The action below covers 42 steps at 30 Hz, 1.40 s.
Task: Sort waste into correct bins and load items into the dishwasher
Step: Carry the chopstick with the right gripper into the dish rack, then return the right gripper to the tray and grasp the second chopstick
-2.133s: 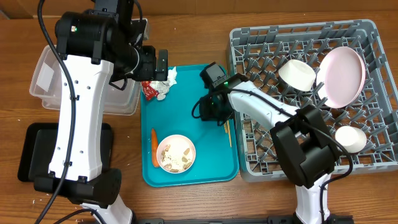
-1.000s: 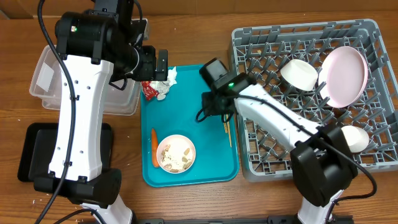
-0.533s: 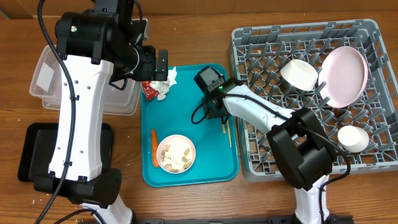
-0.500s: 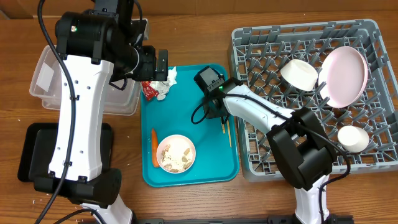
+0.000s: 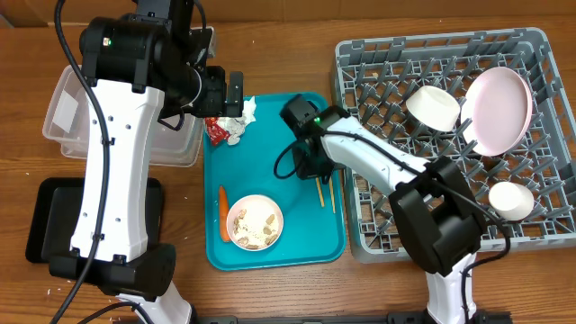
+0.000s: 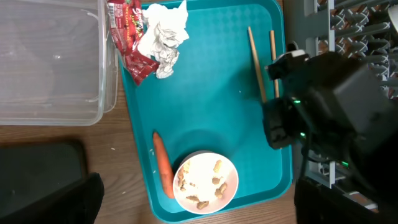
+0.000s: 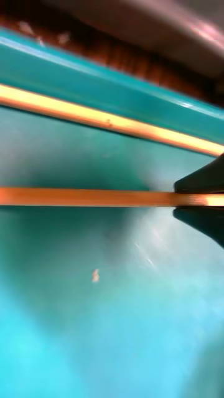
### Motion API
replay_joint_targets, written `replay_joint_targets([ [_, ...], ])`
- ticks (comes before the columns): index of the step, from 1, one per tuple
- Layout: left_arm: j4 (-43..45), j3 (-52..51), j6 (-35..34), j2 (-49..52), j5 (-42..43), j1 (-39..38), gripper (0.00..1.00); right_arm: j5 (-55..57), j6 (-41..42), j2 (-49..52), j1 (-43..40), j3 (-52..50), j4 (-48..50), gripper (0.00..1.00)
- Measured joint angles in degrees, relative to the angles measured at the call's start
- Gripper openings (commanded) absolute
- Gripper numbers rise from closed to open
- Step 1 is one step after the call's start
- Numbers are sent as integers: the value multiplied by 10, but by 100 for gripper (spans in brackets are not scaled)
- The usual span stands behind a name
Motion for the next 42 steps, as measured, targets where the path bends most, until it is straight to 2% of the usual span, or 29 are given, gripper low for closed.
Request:
replay_joint_targets([
  [3,0,0,0,0,0,0,100,-7,-2,-29,0,43,-30,4],
  [8,0,0,0,0,0,0,100,-9,-19,-132,-14,102,-53,4],
  [13,0,0,0,0,0,0,100,-4,-34,-193,-85,119,-98,4],
  [18,0,0,0,0,0,0,100,4,-53,-176,-156,63,-82,4],
  [25,0,0,0,0,0,0,100,-9,-95,-156,-165,-68,-9,4],
  [26,0,0,0,0,0,0,100,-9,-101,-156,-163,-79,-6,8],
  [27,0,0,0,0,0,0,100,-9,-103,-156,-161,-84,-4,27],
  [29,0,0,0,0,0,0,100,-7,-109,-156,-157,-86,-5,52],
  [30,0,0,0,0,0,0,100,-13,-110,-156,-157,-84,-8,56],
  [34,0,0,0,0,0,0,100,-3,-117,-164,-149,-46,-43,63],
  [37,0,0,0,0,0,0,100,-12,-117,-181,-138,-21,-32,63],
  [42,0,0,0,0,0,0,100,-38,-90,-211,-81,-6,14,52],
])
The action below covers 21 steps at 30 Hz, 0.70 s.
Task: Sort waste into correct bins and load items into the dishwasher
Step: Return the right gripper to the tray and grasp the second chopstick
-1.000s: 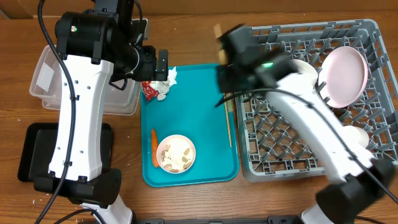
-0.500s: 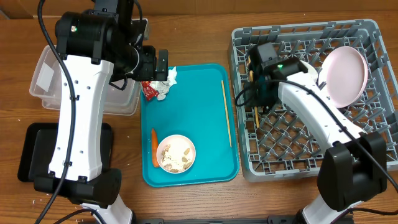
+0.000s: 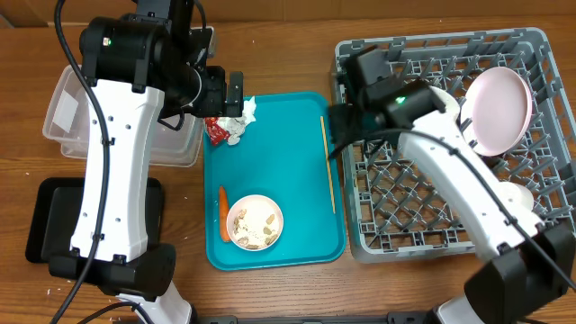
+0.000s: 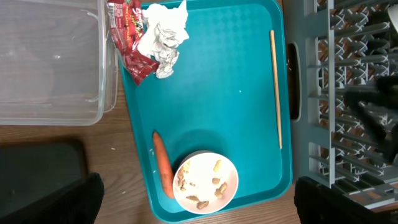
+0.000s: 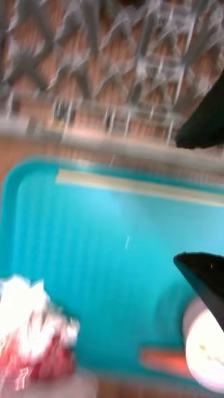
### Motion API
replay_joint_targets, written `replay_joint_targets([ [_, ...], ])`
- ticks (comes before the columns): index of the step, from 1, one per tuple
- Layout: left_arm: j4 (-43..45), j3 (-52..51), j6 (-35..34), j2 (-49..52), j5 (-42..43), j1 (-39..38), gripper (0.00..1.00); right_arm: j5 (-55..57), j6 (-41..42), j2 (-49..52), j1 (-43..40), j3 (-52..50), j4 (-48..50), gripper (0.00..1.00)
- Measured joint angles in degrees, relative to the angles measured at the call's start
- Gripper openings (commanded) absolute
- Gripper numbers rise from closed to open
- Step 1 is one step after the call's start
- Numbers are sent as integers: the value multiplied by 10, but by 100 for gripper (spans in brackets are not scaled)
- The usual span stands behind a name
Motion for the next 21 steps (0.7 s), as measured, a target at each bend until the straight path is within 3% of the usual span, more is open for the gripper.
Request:
replay_joint_targets([
  [8,0,0,0,0,0,0,100,17,76,69,68,-17,51,50],
  [12,0,0,0,0,0,0,100,56,121,150,68,-32,76,51],
  [21,0,0,0,0,0,0,100,77,144,222,61,-36,120,52],
])
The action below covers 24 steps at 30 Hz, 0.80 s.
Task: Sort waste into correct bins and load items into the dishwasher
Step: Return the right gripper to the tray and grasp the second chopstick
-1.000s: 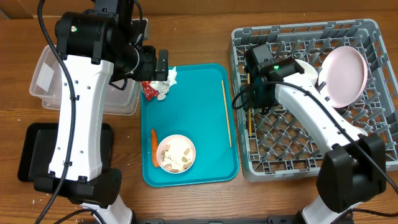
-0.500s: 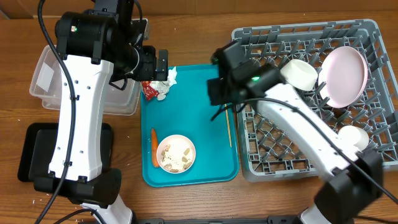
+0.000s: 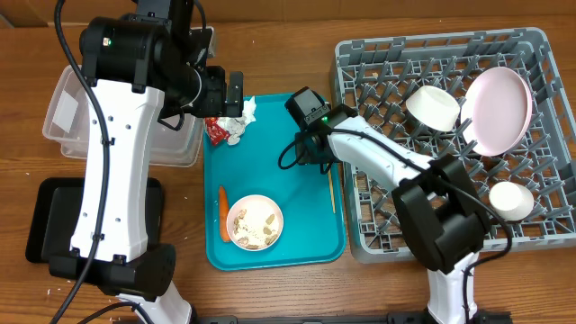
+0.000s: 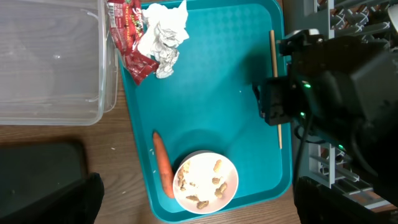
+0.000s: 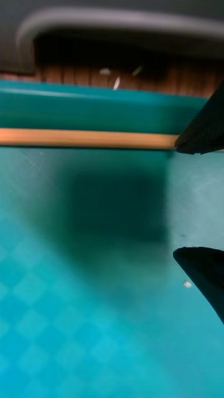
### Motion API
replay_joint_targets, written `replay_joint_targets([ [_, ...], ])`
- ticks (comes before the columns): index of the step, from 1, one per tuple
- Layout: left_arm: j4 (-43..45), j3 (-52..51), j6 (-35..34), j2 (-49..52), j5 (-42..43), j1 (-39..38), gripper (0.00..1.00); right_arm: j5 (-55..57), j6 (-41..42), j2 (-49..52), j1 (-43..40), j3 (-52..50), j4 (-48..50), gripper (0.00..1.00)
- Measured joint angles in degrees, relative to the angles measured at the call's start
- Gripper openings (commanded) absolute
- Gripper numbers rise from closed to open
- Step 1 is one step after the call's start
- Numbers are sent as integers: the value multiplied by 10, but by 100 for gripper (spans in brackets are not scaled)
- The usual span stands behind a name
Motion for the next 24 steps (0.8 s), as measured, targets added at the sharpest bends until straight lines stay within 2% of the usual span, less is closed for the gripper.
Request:
replay_joint_targets([
  [11,0,0,0,0,0,0,100,4,1,12,1,7,-20,51],
  [16,0,0,0,0,0,0,100,2,-12,9,1,17,-44,55],
  [24,0,0,0,0,0,0,100,2,-20,-11,0,18,-43,55],
])
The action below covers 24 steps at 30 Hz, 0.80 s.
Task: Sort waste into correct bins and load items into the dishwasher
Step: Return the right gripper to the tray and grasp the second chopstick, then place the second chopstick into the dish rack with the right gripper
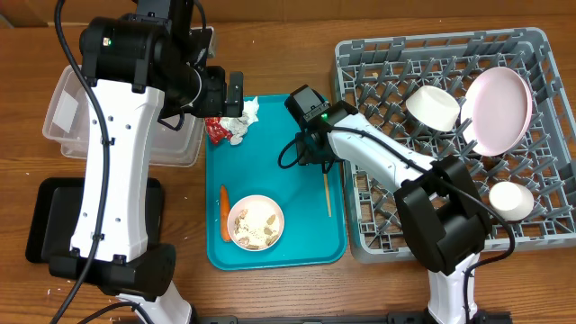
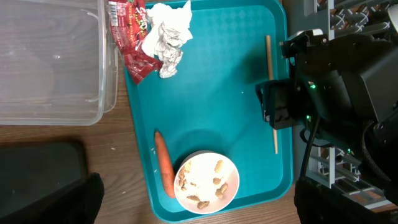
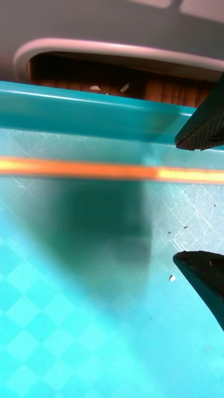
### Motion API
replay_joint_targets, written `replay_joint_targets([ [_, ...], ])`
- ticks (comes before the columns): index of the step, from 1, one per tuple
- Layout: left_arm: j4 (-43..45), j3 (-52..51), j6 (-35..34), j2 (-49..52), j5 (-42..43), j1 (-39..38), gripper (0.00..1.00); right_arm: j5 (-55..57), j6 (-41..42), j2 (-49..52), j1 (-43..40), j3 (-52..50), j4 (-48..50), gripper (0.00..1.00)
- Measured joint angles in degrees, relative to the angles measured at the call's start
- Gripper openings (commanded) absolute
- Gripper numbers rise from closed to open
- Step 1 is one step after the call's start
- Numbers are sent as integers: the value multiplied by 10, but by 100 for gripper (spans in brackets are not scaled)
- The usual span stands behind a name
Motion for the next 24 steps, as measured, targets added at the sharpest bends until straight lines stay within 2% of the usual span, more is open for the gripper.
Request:
replay_joint_targets([
  [6,0,0,0,0,0,0,100,-1,0,4,0,0,10,55],
  [7,0,0,0,0,0,0,100,-4,0,6,-1,0,14,51],
  [8,0,0,0,0,0,0,100,-8,-2,9,-1,0,17,45],
  [11,0,0,0,0,0,0,100,-30,-3,21,0,0,20,14],
  [13,0,0,0,0,0,0,100,-40,-5,27,0,0,16,4],
  [24,0,0,0,0,0,0,100,-69,-18,5,1,61,-96,4],
])
